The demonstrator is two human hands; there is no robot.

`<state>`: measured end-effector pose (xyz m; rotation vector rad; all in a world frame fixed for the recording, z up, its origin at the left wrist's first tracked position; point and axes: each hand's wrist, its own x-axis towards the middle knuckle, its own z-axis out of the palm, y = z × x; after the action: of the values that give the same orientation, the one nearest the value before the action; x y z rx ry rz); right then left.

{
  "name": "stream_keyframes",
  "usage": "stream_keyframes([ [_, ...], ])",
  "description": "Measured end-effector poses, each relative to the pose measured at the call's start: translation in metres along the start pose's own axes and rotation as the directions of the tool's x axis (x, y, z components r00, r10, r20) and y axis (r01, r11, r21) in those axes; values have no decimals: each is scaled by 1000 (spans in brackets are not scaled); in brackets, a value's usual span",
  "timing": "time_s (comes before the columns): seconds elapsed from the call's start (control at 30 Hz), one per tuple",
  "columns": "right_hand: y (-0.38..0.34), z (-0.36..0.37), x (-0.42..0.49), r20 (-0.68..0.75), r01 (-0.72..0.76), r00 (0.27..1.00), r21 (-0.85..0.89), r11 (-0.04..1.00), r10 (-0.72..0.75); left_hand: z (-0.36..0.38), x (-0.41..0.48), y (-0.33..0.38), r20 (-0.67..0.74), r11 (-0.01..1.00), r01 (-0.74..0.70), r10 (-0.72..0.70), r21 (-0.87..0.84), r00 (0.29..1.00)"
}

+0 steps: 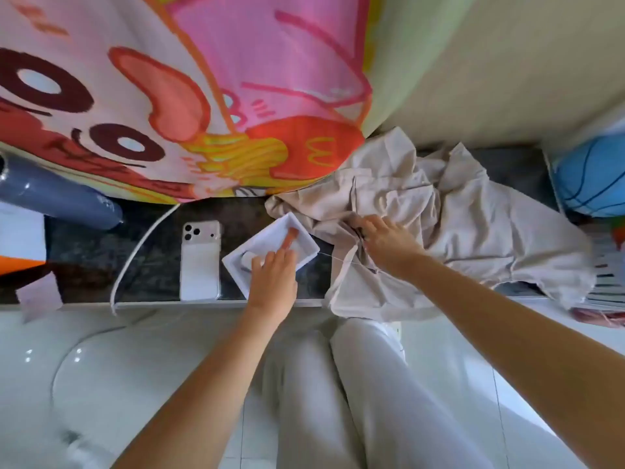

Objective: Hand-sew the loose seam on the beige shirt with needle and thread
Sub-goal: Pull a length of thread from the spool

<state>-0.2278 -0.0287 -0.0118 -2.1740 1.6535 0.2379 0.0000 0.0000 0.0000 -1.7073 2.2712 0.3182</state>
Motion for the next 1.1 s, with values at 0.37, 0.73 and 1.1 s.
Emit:
stream_keyframes([
  [0.37, 29, 40, 44, -85, 78, 993, -95, 992, -86, 44, 33, 14, -527, 996, -76, 88, 44, 845],
  [0.73, 32, 50, -2, -23, 160, 986, -178, 971, -166, 40, 2, 50, -451, 980, 131, -51, 147, 891],
  [1.1, -2, 44, -23, -245, 156, 955, -60, 986, -166, 55, -27, 35, -471, 979, 185, -206, -91, 858],
])
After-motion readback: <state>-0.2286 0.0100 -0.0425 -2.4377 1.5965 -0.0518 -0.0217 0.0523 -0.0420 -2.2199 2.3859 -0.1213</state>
